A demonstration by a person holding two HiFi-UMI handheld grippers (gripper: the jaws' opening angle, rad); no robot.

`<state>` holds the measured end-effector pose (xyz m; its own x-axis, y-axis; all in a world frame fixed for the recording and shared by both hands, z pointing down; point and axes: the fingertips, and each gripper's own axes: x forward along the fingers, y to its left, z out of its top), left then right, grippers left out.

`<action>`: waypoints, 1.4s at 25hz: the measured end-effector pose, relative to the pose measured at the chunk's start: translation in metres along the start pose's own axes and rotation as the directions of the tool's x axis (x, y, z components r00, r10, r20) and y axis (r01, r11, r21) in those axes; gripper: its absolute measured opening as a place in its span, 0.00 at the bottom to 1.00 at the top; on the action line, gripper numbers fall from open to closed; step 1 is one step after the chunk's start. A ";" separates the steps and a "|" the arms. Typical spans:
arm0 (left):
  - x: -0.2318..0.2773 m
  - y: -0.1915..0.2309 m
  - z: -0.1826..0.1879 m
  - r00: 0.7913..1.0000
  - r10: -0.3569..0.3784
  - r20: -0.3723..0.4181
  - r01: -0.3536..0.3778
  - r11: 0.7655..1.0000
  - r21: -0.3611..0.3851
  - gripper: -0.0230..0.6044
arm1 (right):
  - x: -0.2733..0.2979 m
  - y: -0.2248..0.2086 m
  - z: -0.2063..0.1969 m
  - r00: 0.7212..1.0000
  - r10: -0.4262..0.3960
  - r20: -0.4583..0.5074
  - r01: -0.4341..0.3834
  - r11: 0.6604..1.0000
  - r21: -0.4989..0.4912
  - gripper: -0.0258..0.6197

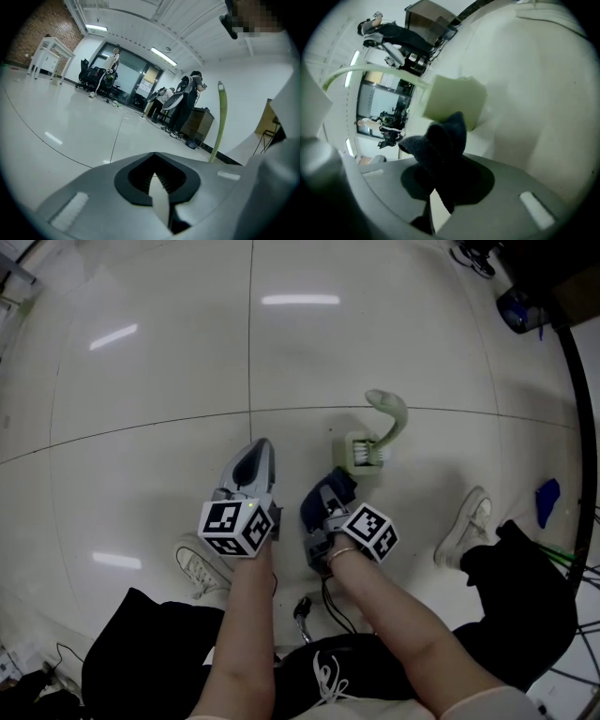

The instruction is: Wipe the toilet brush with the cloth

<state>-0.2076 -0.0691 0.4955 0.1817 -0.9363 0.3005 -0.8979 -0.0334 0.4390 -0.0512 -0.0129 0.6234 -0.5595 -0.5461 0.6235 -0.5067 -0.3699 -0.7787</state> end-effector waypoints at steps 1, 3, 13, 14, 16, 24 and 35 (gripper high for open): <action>0.000 -0.003 0.003 1.000 -0.002 0.008 0.002 1.000 0.001 0.05 | -0.001 0.019 -0.005 0.999 0.041 -0.031 -0.043 0.998 -0.040 0.14; 0.001 -0.008 0.010 1.000 -0.009 0.021 0.009 1.000 0.007 0.05 | -0.004 0.057 -0.008 0.990 0.123 -0.068 -0.131 0.984 -0.124 0.14; -0.005 -0.026 0.019 0.999 -0.022 0.050 0.022 1.000 0.016 0.05 | -0.013 0.080 0.021 0.970 0.197 -0.140 -0.231 0.928 -0.291 0.14; -0.006 -0.027 0.019 0.998 -0.021 0.052 0.020 1.000 0.013 0.05 | -0.016 0.071 0.022 0.972 0.186 -0.143 -0.220 0.935 -0.280 0.14; -0.006 -0.030 0.020 0.998 -0.018 0.060 0.017 1.000 0.011 0.05 | -0.022 0.053 0.023 0.976 0.159 -0.148 -0.195 0.944 -0.268 0.14; -0.009 -0.066 0.026 0.994 -0.057 0.090 0.053 0.998 0.040 0.05 | -0.053 -0.010 0.061 0.993 0.045 -0.106 -0.076 0.947 -0.312 0.14; -0.020 -0.169 0.198 0.904 -0.280 0.324 0.197 0.944 0.264 0.05 | -0.109 0.138 0.212 0.920 0.371 0.128 -0.308 0.884 -0.352 0.14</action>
<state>-0.1394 -0.1146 0.2476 0.2852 -0.9502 -0.1257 -0.9176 -0.3086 0.2506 0.0792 -0.1640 0.4330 -0.6186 -0.7357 0.2758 -0.5066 0.1052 -0.8557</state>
